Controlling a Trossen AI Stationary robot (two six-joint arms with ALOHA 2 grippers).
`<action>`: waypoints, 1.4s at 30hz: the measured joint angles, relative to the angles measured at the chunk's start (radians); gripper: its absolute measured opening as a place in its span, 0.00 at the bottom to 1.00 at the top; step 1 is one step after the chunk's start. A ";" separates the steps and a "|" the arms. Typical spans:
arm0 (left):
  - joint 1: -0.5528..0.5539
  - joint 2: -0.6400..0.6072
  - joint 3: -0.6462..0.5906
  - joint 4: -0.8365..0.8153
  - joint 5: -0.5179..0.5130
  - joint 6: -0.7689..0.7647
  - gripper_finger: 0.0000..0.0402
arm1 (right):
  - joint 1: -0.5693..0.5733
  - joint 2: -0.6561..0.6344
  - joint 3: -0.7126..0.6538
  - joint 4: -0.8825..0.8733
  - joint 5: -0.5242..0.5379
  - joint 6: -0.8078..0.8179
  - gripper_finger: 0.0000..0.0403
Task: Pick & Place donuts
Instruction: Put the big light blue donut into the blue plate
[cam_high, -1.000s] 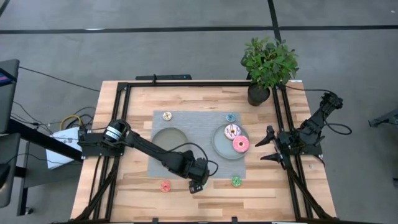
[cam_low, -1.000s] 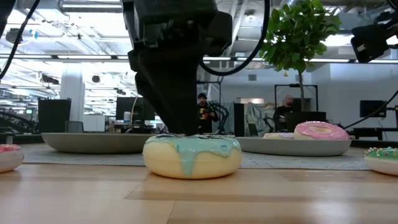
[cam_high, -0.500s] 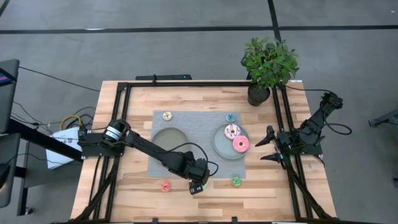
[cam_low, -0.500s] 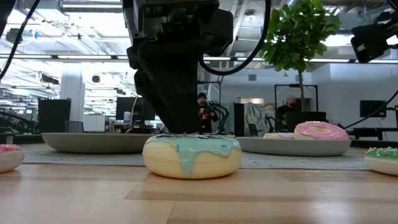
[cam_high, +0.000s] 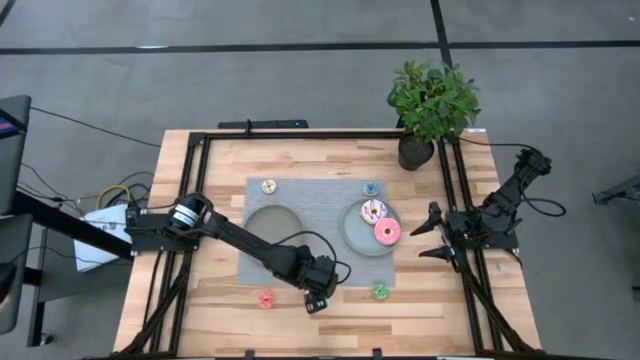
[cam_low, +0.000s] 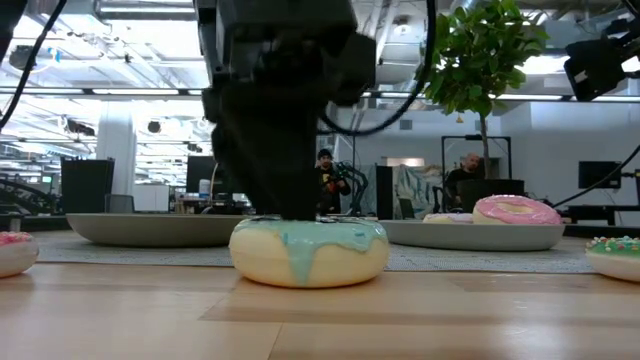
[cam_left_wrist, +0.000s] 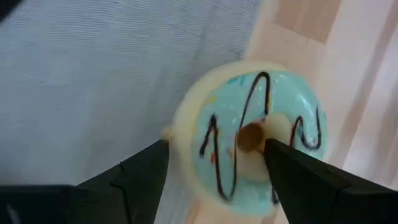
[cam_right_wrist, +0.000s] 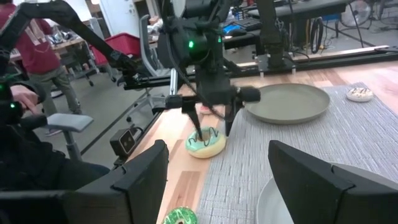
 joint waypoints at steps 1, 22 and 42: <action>0.000 0.007 0.000 0.003 0.008 0.000 0.64 | 0.000 0.000 0.000 -0.001 0.000 0.000 0.66; 0.002 0.013 0.019 -0.005 -0.020 0.036 0.43 | 0.000 0.000 0.000 0.001 0.000 0.000 0.66; -0.002 0.013 0.078 -0.021 -0.119 0.187 0.28 | 0.000 0.000 0.000 0.001 0.000 0.000 0.66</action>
